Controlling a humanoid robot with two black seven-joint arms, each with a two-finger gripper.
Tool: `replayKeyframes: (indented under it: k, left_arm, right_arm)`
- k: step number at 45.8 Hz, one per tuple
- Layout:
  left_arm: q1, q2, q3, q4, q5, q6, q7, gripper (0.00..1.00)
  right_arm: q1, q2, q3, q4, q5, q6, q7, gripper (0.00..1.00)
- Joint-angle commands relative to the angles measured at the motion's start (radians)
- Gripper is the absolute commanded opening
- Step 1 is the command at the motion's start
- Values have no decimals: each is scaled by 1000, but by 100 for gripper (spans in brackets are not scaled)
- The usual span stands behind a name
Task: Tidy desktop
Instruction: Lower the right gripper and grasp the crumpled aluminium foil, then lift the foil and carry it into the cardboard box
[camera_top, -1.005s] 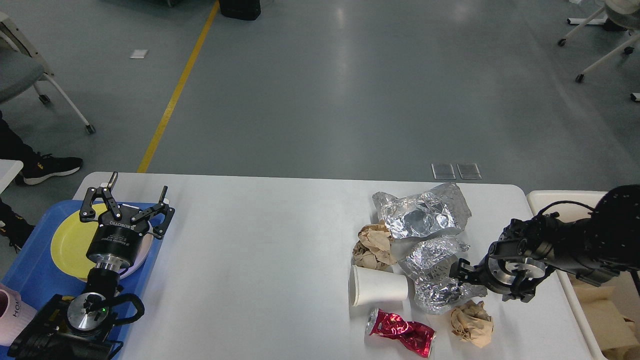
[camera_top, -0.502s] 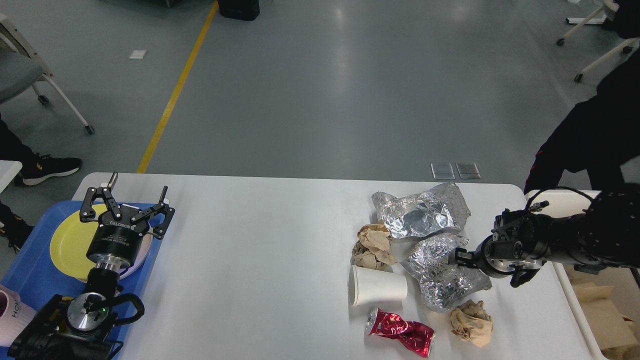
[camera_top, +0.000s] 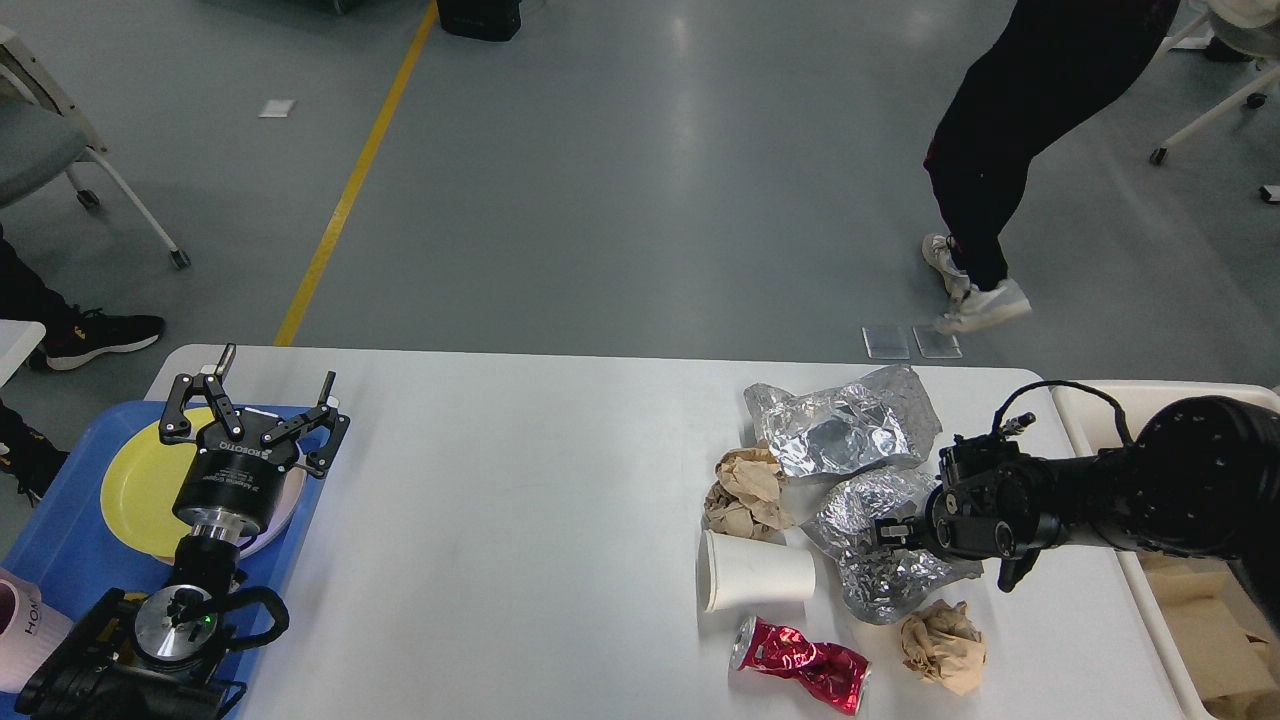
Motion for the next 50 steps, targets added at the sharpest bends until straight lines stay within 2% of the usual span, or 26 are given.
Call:
replayKeyframes:
  k: [1,5,13,15,18,19,21,40,50]
  left_arm:
    - [0,0,0,0,0,0,0,97]
    - [0,0,0,0,0,0,0,97]
    - [0,0,0,0,0,0,0,97]
    - [0,0,0,0,0,0,0,97]
    - [1,0,0,0,0,0,0,97]
    - [0,0,0,0,0,0,0,97]
    - [0,0,0,0,0,0,0,97]
    - [0,0,0,0,0,0,0,97]
    - [0,0,0,0,0,0,0,97]
  right_arm:
    - [-8,2,2,-9,2,1,-2,68]
    - [-12,3,0,-6,5,1,-9,52]
    - [-17,3,13,0,6,1,-12,33]
    - [-17,5,16,0,8,1,-12,25]
    - [-20,5,14,1,8,7,-12,6]
    - [-21,5,14,1,8,9,-11,3]
    - [-23,5,14,1,9,9,-12,0]
    - [17,-12,16,53,45,75,-14,0]
    - [106,-93,14,155,72,105,-14,0]
